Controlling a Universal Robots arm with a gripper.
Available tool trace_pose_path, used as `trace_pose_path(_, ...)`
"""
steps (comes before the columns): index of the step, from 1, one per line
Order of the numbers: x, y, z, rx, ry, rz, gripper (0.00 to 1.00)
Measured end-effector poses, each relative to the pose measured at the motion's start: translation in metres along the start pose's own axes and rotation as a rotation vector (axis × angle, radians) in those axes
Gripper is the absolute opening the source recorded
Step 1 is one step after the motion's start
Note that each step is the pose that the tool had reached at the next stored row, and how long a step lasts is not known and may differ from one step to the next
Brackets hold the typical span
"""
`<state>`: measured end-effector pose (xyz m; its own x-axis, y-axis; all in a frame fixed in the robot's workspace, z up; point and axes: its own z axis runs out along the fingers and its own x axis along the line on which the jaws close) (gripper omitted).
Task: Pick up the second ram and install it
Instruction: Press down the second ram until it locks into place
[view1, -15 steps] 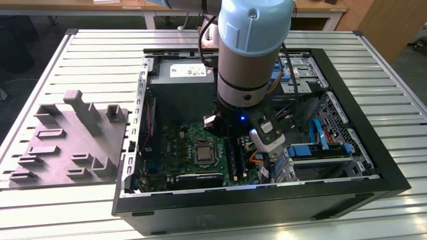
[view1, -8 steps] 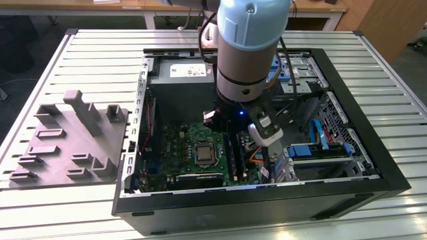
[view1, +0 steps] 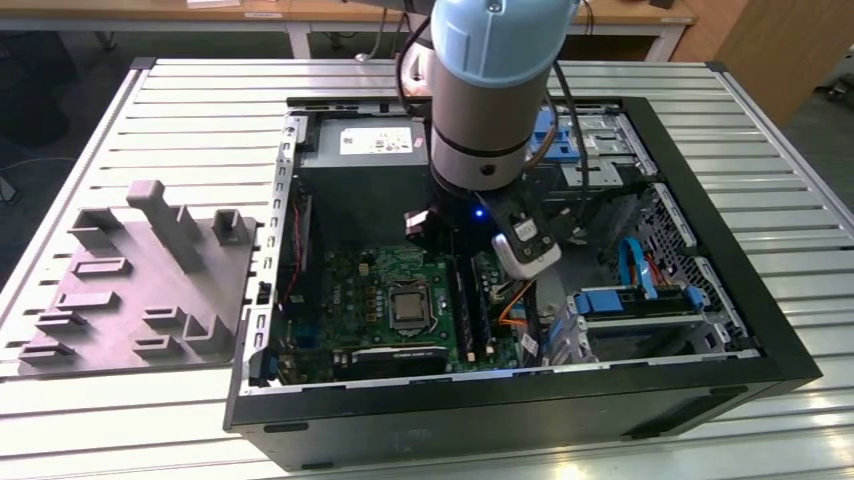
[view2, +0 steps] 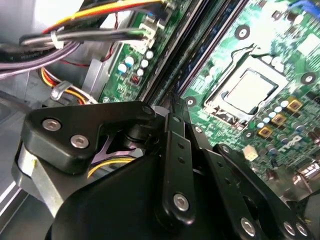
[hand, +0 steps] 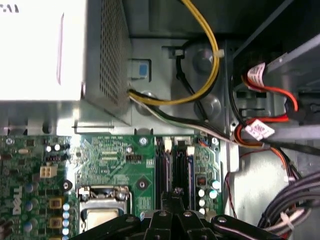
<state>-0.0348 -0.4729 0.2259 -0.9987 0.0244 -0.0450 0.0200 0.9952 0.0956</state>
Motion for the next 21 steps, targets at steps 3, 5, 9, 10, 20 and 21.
trace_pose_path(3, 0.0001, 0.001, -0.0012, 0.0004, 0.0002, 0.0, 0.1)
trace_pose_path(5, 0.0001, 0.0013, -0.003, 0.0002, 0.0, 0.0, 0.1)
trace_pose_path(9, 0.0012, 0.004, -0.0037, 0.0, -0.0018, 0.0, 0.1)
trace_pose_path(10, 0.0015, 0.0056, -0.0036, 0.0001, -0.0021, 0.0, 0.1)
trace_pose_path(20, 0.0019, 0.0138, -0.001, -0.0002, -0.0056, 0.0, 0.1)
trace_pose_path(21, 0.0019, 0.0143, -0.0003, -0.0002, -0.0058, 0.0, 0.1)
